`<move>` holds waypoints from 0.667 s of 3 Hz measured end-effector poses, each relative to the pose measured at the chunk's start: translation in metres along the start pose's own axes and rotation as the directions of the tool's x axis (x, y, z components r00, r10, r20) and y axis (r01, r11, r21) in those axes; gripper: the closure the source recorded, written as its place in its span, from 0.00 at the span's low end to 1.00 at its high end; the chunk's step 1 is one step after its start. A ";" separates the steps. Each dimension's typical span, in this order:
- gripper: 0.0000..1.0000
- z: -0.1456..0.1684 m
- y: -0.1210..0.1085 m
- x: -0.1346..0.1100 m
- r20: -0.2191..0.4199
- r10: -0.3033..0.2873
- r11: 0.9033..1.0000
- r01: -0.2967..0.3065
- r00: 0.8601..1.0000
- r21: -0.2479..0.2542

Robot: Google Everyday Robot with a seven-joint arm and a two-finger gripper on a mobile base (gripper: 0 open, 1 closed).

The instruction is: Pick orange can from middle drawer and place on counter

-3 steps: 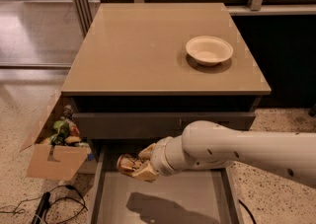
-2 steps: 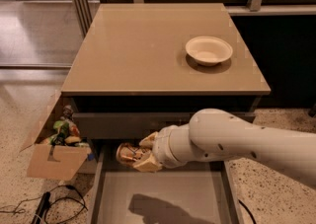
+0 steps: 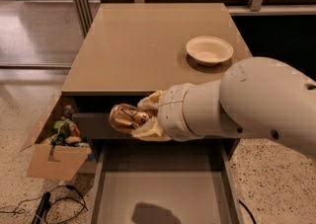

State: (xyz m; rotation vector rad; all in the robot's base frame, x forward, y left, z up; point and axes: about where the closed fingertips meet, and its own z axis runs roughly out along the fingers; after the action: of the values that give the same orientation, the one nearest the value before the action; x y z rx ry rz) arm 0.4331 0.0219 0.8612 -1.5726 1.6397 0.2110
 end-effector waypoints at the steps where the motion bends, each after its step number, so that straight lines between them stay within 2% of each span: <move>1: 1.00 0.000 0.000 0.000 0.000 0.000 1.000 0.000 1.000 0.000; 2: 1.00 0.006 -0.018 -0.009 0.007 -0.031 1.000 0.031 1.000 0.008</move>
Offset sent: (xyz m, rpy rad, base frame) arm 0.0869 0.0325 0.0464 -0.0318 -0.1325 0.0807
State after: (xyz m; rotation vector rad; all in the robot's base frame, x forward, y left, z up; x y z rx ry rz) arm 0.4505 0.0291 0.8704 -1.5886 1.6082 0.1936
